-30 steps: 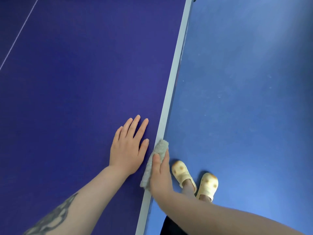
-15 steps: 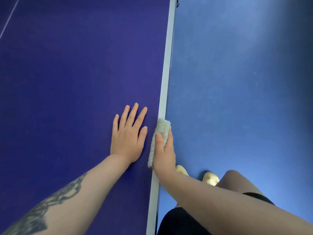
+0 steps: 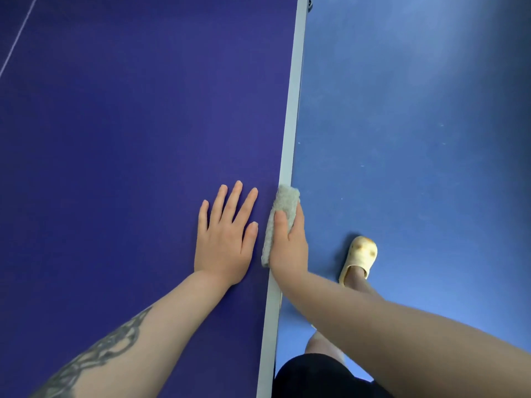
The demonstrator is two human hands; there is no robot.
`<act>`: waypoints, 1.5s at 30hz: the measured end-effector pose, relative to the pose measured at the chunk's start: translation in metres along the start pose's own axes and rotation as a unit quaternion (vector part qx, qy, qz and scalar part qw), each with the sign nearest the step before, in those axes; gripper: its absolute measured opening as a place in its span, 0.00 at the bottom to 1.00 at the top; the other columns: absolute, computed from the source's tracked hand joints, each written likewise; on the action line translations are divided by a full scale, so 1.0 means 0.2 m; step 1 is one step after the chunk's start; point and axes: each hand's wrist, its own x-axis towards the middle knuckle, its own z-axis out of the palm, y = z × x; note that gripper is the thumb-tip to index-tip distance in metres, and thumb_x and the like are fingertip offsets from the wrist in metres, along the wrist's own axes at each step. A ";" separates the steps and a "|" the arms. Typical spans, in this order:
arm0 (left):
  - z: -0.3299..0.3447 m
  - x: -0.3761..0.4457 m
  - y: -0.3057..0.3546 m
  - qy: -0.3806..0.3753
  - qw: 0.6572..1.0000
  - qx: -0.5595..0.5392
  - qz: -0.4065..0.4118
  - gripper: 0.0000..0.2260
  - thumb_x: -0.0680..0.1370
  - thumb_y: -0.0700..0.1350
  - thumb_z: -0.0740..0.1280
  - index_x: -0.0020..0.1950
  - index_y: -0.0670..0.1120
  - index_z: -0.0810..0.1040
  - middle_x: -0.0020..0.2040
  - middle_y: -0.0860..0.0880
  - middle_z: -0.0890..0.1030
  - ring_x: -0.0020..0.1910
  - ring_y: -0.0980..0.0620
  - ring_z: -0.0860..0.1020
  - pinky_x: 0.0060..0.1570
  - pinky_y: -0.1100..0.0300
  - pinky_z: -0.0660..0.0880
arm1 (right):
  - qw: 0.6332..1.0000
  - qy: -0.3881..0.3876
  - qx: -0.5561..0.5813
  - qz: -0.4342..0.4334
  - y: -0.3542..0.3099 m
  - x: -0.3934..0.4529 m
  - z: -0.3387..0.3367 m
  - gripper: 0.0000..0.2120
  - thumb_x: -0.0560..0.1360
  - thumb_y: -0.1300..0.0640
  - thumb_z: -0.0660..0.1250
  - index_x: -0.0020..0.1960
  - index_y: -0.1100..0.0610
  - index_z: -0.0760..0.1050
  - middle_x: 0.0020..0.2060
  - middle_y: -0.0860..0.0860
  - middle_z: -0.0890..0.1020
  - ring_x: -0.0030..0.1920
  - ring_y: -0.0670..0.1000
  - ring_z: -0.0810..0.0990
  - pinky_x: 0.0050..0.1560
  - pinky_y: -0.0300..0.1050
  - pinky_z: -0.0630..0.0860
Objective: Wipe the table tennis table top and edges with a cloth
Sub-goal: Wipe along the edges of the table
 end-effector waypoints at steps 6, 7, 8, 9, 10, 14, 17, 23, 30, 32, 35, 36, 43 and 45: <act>0.00 -0.01 0.00 -0.001 1.000 0.007 0.000 0.25 0.82 0.54 0.46 0.80 0.54 0.54 0.80 0.50 0.55 0.79 0.48 0.52 0.75 0.44 0.54 | 1.000 -0.027 0.004 0.013 -0.13 0.18 -0.01 0.27 0.83 0.42 0.52 0.80 0.42 0.50 0.74 0.45 0.68 0.70 0.50 0.71 0.70 0.52 0.68; -0.01 -0.01 0.00 -0.001 1.000 0.009 0.002 0.25 0.82 0.54 0.46 0.80 0.53 0.55 0.80 0.50 0.56 0.78 0.48 0.54 0.75 0.44 0.56 | 0.999 -0.029 0.002 0.016 -0.08 0.12 -0.02 0.27 0.83 0.42 0.53 0.80 0.42 0.50 0.74 0.44 0.67 0.71 0.48 0.70 0.71 0.51 0.67; -0.01 0.00 -0.01 -0.003 1.000 0.009 0.006 0.25 0.82 0.54 0.47 0.80 0.53 0.55 0.79 0.49 0.57 0.78 0.48 0.55 0.74 0.44 0.56 | 0.999 -0.030 -0.001 0.015 -0.03 0.04 -0.02 0.27 0.84 0.43 0.53 0.80 0.42 0.50 0.75 0.43 0.67 0.72 0.47 0.68 0.72 0.50 0.66; -0.02 0.03 -0.02 -0.007 1.000 0.004 0.010 0.25 0.82 0.55 0.47 0.80 0.53 0.55 0.79 0.49 0.58 0.78 0.48 0.55 0.74 0.44 0.57 | 0.999 -0.032 0.003 0.014 0.01 -0.04 -0.03 0.26 0.84 0.44 0.53 0.80 0.42 0.51 0.75 0.41 0.66 0.72 0.44 0.67 0.73 0.48 0.64; -0.03 0.07 -0.02 -0.012 1.000 -0.003 0.013 0.26 0.81 0.56 0.47 0.80 0.54 0.55 0.79 0.49 0.57 0.78 0.49 0.54 0.74 0.45 0.55 | 0.999 -0.037 0.015 0.012 0.03 -0.10 -0.03 0.26 0.84 0.44 0.53 0.80 0.42 0.52 0.74 0.40 0.66 0.72 0.42 0.67 0.73 0.47 0.64; -0.06 0.37 0.00 -0.013 1.000 -0.016 0.014 0.27 0.80 0.57 0.39 0.80 0.56 0.48 0.81 0.51 0.49 0.79 0.52 0.46 0.76 0.47 0.48 | 0.998 -0.059 0.034 0.000 -0.04 0.02 -0.04 0.22 0.84 0.47 0.54 0.76 0.38 0.53 0.70 0.35 0.66 0.69 0.36 0.67 0.68 0.34 0.62; -0.05 0.53 0.05 -0.005 1.000 -0.007 0.012 0.27 0.80 0.56 0.38 0.80 0.56 0.46 0.81 0.52 0.47 0.79 0.51 0.44 0.76 0.45 0.47 | 0.997 -0.065 0.033 -0.008 -0.16 0.26 -0.04 0.26 0.84 0.45 0.54 0.80 0.43 0.50 0.75 0.41 0.65 0.72 0.44 0.67 0.71 0.42 0.64; -0.06 0.56 0.07 0.010 1.000 -0.023 0.008 0.26 0.81 0.55 0.41 0.80 0.55 0.50 0.81 0.52 0.50 0.79 0.51 0.45 0.76 0.45 0.47 | 0.998 -0.030 0.047 -0.011 -0.08 0.15 0.00 0.27 0.83 0.43 0.54 0.80 0.44 0.51 0.76 0.41 0.64 0.74 0.41 0.63 0.75 0.47 0.60; -0.06 0.56 0.08 0.013 1.000 -0.017 0.005 0.25 0.82 0.55 0.42 0.80 0.55 0.50 0.81 0.52 0.50 0.79 0.51 0.47 0.76 0.45 0.49 | 0.997 -0.051 0.063 -0.013 -0.29 0.42 -0.01 0.27 0.84 0.47 0.54 0.81 0.47 0.52 0.74 0.45 0.67 0.70 0.43 0.68 0.70 0.41 0.65; -0.06 0.57 0.07 0.013 1.000 -0.009 0.006 0.25 0.82 0.55 0.42 0.80 0.55 0.50 0.81 0.52 0.50 0.79 0.51 0.47 0.76 0.45 0.50 | 0.996 -0.045 0.083 -0.008 -0.34 0.51 0.00 0.27 0.84 0.46 0.55 0.81 0.46 0.52 0.73 0.46 0.70 0.69 0.46 0.71 0.71 0.47 0.68; -0.06 0.56 0.08 0.014 1.000 -0.014 0.004 0.25 0.82 0.55 0.43 0.80 0.55 0.51 0.80 0.51 0.52 0.79 0.51 0.48 0.76 0.45 0.50 | 0.997 -0.035 0.063 -0.009 -0.25 0.36 -0.01 0.26 0.84 0.46 0.54 0.80 0.46 0.52 0.72 0.41 0.67 0.67 0.41 0.69 0.64 0.30 0.65; -0.06 0.56 0.08 0.014 1.000 -0.013 0.003 0.25 0.81 0.55 0.43 0.80 0.55 0.52 0.80 0.51 0.53 0.79 0.50 0.49 0.76 0.44 0.51 | 0.998 -0.035 0.054 -0.005 -0.19 0.26 -0.01 0.26 0.84 0.47 0.54 0.80 0.45 0.51 0.71 0.38 0.66 0.67 0.38 0.67 0.60 0.23 0.62; -0.13 0.85 0.04 -0.004 1.000 -0.016 0.020 0.25 0.83 0.55 0.49 0.80 0.55 0.51 0.80 0.49 0.54 0.79 0.48 0.50 0.75 0.47 0.50 | 0.997 -0.059 0.039 -0.009 -0.26 0.37 -0.02 0.26 0.85 0.48 0.54 0.80 0.47 0.50 0.75 0.41 0.62 0.71 0.38 0.62 0.69 0.33 0.59; -0.13 0.97 0.07 -0.005 1.000 -0.016 -0.008 0.24 0.84 0.54 0.48 0.80 0.56 0.47 0.81 0.51 0.48 0.79 0.50 0.45 0.76 0.47 0.45 | 0.997 -0.052 0.059 -0.012 -0.35 0.50 -0.01 0.26 0.85 0.47 0.54 0.80 0.47 0.51 0.75 0.44 0.65 0.72 0.43 0.65 0.72 0.41 0.62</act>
